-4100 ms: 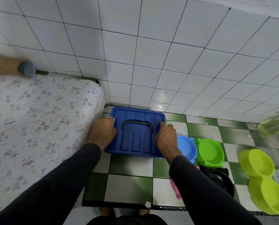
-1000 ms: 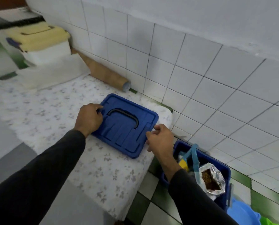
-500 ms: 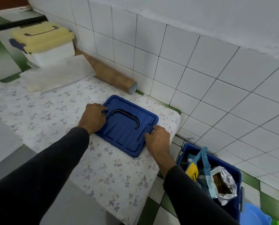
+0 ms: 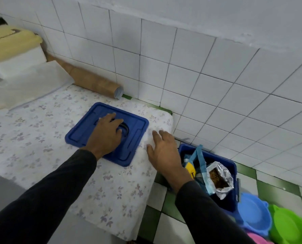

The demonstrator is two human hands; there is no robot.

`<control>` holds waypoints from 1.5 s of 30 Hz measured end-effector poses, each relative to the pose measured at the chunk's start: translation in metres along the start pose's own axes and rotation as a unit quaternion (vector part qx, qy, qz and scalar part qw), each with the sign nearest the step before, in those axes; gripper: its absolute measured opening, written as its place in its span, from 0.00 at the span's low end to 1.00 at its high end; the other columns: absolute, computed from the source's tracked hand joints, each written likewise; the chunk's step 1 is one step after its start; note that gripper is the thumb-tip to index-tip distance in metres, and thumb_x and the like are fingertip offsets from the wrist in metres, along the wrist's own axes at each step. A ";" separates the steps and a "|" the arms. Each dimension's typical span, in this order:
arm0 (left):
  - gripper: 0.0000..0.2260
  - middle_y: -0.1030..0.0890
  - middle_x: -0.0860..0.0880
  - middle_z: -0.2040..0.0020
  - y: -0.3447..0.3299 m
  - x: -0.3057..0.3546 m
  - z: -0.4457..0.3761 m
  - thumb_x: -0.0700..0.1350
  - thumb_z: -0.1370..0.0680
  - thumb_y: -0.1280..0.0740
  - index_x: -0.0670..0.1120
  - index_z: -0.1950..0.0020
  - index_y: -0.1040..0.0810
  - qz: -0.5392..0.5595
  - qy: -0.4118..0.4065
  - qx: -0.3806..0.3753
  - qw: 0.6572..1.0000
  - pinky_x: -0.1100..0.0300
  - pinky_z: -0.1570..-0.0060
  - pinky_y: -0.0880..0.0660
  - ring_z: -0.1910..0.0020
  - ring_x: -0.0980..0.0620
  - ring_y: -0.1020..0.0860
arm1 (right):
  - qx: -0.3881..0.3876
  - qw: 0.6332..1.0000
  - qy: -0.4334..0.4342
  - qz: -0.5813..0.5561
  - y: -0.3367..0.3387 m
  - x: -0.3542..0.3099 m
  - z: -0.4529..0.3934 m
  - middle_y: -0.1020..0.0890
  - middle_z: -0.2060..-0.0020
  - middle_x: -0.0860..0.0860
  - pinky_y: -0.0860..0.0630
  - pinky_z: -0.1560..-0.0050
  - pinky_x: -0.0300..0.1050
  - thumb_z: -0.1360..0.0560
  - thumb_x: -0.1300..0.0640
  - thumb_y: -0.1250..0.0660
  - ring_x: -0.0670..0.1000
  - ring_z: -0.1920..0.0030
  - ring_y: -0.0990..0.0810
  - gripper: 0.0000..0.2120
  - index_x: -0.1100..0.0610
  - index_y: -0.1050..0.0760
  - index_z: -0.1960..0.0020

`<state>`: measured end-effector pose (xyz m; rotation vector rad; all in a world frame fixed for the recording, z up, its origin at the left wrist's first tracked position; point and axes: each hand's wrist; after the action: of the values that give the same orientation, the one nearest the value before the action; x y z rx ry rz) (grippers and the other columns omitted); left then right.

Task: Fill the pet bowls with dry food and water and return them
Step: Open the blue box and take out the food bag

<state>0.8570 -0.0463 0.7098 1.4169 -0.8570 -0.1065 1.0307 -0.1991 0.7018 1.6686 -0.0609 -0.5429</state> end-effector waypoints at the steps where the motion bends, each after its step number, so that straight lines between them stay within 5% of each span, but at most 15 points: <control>1: 0.21 0.36 0.41 0.20 -0.007 0.012 -0.001 0.43 0.17 0.35 0.43 0.24 0.28 0.006 -0.016 -0.006 1.000 0.42 0.20 0.44 0.20 0.41 0.40 | -0.003 1.000 -0.010 0.013 0.002 0.011 0.004 0.32 0.26 0.60 0.41 0.23 0.57 0.18 0.45 0.44 0.61 0.27 0.35 0.29 0.58 0.37 0.22; 6: 0.19 0.33 0.39 0.22 -0.045 0.070 -0.004 0.43 0.17 0.34 0.42 0.26 0.26 0.008 -0.106 -0.022 0.994 0.43 0.20 0.50 0.22 0.39 0.37 | 0.025 0.997 -0.057 0.036 0.018 0.067 0.035 0.26 0.31 0.58 0.35 0.27 0.56 0.21 0.47 0.43 0.60 0.31 0.29 0.27 0.59 0.32 0.26; 13: 0.22 0.25 0.36 0.29 -0.104 0.167 0.000 0.47 0.21 0.38 0.40 0.30 0.21 0.013 -0.214 -0.081 0.973 0.41 0.26 0.34 0.30 0.34 0.28 | 0.015 0.979 -0.202 0.027 0.041 0.146 0.097 0.27 0.32 0.57 0.33 0.31 0.54 0.20 0.47 0.40 0.59 0.34 0.31 0.27 0.57 0.34 0.25; 20: 0.19 0.25 0.48 0.31 -0.159 0.235 0.007 0.48 0.17 0.34 0.47 0.26 0.25 0.008 -0.277 -0.155 0.948 0.51 0.32 0.30 0.31 0.46 0.30 | -0.037 0.968 -0.245 0.028 0.045 0.184 0.138 0.28 0.37 0.58 0.27 0.38 0.53 0.25 0.57 0.34 0.60 0.40 0.29 0.25 0.54 0.31 0.28; 26: 0.18 0.22 0.47 0.34 -0.197 0.265 0.004 0.45 0.18 0.33 0.45 0.28 0.23 0.024 -0.270 -0.202 0.941 0.54 0.32 0.32 0.33 0.46 0.27 | -0.112 0.969 -0.211 0.054 0.035 0.198 0.160 0.31 0.36 0.60 0.26 0.40 0.52 0.28 0.58 0.31 0.62 0.40 0.29 0.23 0.52 0.25 0.33; 34: 0.15 0.19 0.45 0.36 -0.222 0.274 -0.010 0.43 0.20 0.29 0.46 0.33 0.18 0.019 -0.205 -0.211 0.956 0.47 0.29 0.30 0.39 0.45 0.21 | -0.063 0.980 -0.180 0.063 0.018 0.201 0.158 0.29 0.34 0.59 0.25 0.43 0.54 0.25 0.53 0.28 0.59 0.41 0.26 0.17 0.50 0.23 0.36; 38: 0.09 0.17 0.46 0.45 -0.222 0.278 -0.014 0.40 0.20 0.30 0.44 0.42 0.14 0.068 -0.167 -0.203 0.962 0.59 0.46 0.28 0.47 0.47 0.19 | -0.009 0.985 -0.169 0.043 0.013 0.206 0.159 0.24 0.41 0.58 0.23 0.52 0.51 0.25 0.53 0.28 0.59 0.48 0.23 0.08 0.53 0.18 0.47; 42: 0.07 0.20 0.50 0.54 -0.213 0.276 -0.021 0.39 0.21 0.32 0.45 0.55 0.15 0.105 -0.129 -0.181 0.969 0.58 0.56 0.27 0.55 0.50 0.21 | 0.019 0.983 -0.175 0.051 0.012 0.208 0.161 0.25 0.49 0.57 0.24 0.59 0.51 0.29 0.55 0.27 0.59 0.52 0.25 0.06 0.54 0.17 0.52; 45: 0.07 0.19 0.50 0.59 -0.209 0.268 -0.026 0.38 0.23 0.31 0.46 0.59 0.17 0.122 -0.107 -0.163 0.973 0.60 0.63 0.28 0.59 0.52 0.21 | 0.028 0.972 -0.226 0.065 0.009 0.203 0.166 0.27 0.45 0.58 0.24 0.54 0.52 0.31 0.54 0.26 0.61 0.47 0.27 0.09 0.54 0.17 0.52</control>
<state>1.1481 -0.2126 0.6490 0.9959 -1.1289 -0.2059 1.1496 -0.4233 0.6347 1.5546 -0.5174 -0.8175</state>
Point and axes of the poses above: each hand's wrist, its own z-axis away from the middle knuckle, its own y-axis out of the back of the hand, x = y × z
